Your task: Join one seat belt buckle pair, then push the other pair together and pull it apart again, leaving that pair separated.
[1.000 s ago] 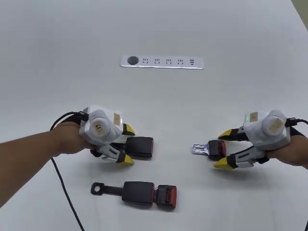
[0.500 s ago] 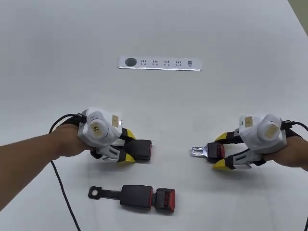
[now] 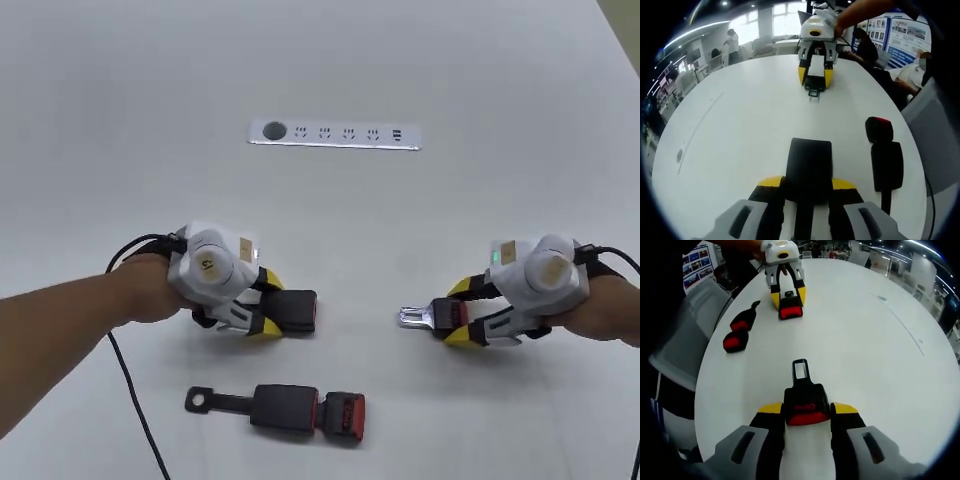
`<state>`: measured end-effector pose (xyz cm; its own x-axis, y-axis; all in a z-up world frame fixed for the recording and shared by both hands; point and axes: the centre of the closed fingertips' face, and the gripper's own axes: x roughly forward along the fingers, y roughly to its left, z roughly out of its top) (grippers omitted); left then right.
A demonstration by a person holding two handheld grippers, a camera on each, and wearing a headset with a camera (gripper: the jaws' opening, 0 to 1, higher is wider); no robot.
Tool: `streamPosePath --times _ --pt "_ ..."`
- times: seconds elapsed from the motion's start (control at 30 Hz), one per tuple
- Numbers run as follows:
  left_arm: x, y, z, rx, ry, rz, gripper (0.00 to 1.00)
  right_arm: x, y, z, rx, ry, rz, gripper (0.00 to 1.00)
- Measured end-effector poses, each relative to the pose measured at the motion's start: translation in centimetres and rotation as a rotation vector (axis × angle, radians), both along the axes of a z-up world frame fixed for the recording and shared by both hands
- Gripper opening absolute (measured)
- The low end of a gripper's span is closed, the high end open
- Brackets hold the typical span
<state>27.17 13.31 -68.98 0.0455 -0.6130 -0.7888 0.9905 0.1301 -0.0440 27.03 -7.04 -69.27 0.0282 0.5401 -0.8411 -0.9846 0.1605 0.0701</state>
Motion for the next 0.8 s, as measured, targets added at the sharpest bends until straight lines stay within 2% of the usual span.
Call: streamPosePath --times 0.43,0.57,0.8 --pt "0.1 -0.1 0.4 0.006 0.004 0.011 0.34 0.1 1.3 0.2 -0.002 0.0 0.003 0.33" --pt "0.0 -0.1 0.5 0.006 0.004 0.018 0.34 0.0 2.2 0.2 -0.006 -0.023 0.024 0.33" --pt "-0.1 -0.1 0.7 0.012 0.003 0.016 0.34 0.2 3.8 -0.1 0.015 -0.018 0.032 0.33"
